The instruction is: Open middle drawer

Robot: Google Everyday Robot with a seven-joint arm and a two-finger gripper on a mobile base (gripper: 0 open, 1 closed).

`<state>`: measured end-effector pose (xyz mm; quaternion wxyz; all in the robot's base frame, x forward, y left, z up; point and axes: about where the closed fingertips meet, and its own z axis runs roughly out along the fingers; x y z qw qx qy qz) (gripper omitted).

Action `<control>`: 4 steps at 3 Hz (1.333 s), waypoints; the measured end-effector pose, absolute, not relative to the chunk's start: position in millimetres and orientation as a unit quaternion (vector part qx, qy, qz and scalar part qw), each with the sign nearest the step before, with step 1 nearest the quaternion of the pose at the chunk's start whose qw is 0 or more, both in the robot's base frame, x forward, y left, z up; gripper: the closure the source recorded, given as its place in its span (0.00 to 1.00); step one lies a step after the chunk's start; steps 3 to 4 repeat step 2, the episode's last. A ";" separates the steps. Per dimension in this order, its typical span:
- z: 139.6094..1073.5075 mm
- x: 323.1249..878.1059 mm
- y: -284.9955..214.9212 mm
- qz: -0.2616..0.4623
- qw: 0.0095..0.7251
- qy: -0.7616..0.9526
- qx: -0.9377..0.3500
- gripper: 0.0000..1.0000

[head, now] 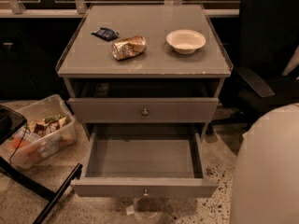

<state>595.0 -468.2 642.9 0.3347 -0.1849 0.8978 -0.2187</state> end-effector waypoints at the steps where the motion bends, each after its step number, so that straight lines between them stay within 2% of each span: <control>1: 664.9 546.9 -511.2 -0.239 0.342 0.900 -0.125 0.00; 4: 665.9 541.1 -515.8 -0.242 0.340 0.901 -0.121 0.00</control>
Offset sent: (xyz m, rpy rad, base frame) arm -0.0429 -0.0389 0.0200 0.0067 -0.0402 -0.1075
